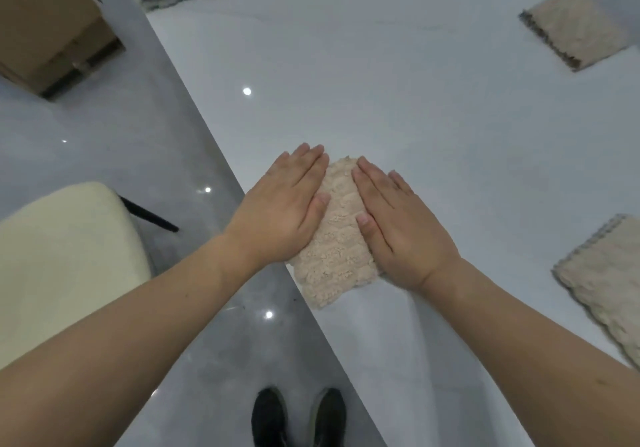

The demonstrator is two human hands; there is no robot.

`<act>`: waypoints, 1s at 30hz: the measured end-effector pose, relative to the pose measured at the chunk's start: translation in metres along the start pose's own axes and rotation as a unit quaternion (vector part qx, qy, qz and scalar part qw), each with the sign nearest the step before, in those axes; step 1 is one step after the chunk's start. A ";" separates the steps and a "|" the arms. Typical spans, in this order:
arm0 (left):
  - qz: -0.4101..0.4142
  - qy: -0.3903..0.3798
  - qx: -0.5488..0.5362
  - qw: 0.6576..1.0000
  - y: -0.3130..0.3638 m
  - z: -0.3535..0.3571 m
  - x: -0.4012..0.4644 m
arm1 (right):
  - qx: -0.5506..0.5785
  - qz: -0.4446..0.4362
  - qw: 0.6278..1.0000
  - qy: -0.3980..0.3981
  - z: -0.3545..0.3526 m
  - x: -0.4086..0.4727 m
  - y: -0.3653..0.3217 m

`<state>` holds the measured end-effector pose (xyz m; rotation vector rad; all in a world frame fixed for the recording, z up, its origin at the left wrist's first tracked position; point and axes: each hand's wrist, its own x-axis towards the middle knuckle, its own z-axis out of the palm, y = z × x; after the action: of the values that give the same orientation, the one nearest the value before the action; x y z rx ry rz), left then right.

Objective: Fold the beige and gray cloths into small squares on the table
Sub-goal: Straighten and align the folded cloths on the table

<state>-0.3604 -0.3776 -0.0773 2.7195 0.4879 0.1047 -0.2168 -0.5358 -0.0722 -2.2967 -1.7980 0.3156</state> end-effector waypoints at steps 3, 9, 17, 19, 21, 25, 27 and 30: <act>0.002 0.008 0.005 1.000 -0.001 0.003 0.001 | 0.000 0.005 1.000 0.005 0.001 0.000 0.000; 0.009 0.021 0.005 1.000 -0.001 0.004 0.000 | 0.016 0.061 0.997 0.048 0.004 -0.006 -0.003; 0.040 -0.053 -0.151 0.986 -0.015 -0.018 0.011 | 0.271 0.368 0.836 0.305 0.016 -0.028 -0.053; 0.020 -0.097 -0.271 0.958 -0.022 -0.031 0.026 | 0.355 0.437 0.730 0.388 0.021 -0.031 -0.080; 0.001 -0.124 -0.399 0.909 -0.027 -0.039 0.044 | 0.405 0.452 0.663 0.439 0.026 -0.027 -0.106; 0.030 -0.164 -0.462 0.871 -0.025 -0.036 0.055 | 0.442 0.455 0.614 0.470 0.029 -0.010 -0.131; 0.038 -0.187 -0.475 0.859 -0.023 -0.034 0.054 | 0.453 0.454 0.609 0.467 0.028 0.000 -0.133; 0.051 -0.200 -0.483 0.851 -0.022 -0.032 0.055 | 0.431 0.463 0.621 0.463 0.029 0.011 -0.132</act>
<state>-0.3209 -0.3280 -0.0555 1.6943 0.0958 -0.1551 -0.3456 -0.4928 -0.0621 -1.7623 0.1736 0.0380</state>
